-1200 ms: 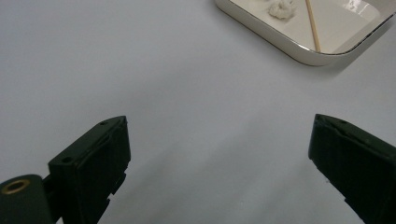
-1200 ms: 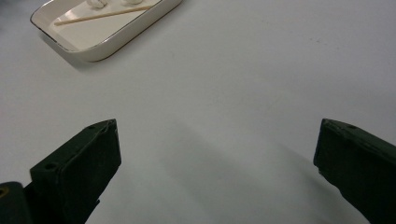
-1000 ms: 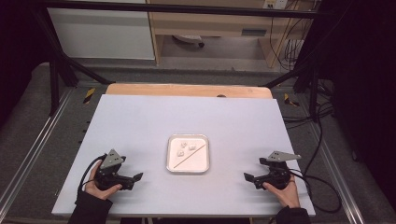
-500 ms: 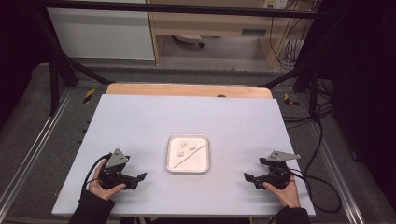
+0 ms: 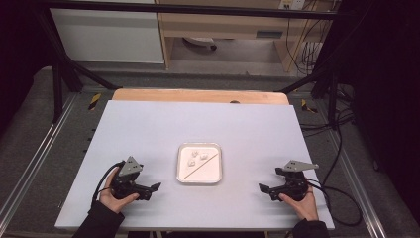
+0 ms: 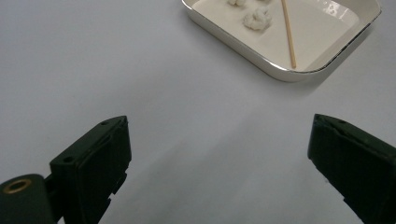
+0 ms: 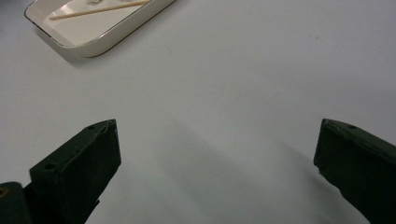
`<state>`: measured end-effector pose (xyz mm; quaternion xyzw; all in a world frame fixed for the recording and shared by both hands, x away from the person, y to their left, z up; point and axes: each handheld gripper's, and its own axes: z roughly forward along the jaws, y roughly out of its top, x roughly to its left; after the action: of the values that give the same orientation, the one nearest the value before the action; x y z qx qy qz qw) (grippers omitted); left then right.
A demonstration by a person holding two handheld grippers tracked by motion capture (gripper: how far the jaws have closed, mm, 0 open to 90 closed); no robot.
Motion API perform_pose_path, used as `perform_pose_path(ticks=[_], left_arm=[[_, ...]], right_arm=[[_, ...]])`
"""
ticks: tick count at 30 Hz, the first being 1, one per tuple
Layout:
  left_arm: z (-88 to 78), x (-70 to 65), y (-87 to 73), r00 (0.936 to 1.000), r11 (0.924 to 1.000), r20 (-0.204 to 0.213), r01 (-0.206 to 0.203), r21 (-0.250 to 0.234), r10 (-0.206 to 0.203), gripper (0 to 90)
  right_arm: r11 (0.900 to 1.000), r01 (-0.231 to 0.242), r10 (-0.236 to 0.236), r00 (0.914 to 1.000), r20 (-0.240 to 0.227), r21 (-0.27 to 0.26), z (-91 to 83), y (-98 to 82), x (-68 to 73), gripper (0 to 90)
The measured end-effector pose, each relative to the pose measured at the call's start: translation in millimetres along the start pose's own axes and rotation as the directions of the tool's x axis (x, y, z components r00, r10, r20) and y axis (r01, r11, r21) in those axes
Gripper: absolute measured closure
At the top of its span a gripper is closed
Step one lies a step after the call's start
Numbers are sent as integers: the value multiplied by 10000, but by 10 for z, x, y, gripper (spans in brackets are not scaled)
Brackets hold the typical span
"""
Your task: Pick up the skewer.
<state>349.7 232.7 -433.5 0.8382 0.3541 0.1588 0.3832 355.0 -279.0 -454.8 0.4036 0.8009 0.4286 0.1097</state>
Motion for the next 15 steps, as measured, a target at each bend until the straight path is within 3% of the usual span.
perform_pose_path(ticks=[15], left_arm=[[139, -209, 328, 9980, 9979, 181, -601, 225, 597, 66]], right_arm=[[10000, 10, -10, 10000, 23, -34, -4, 3, -3, 11]])
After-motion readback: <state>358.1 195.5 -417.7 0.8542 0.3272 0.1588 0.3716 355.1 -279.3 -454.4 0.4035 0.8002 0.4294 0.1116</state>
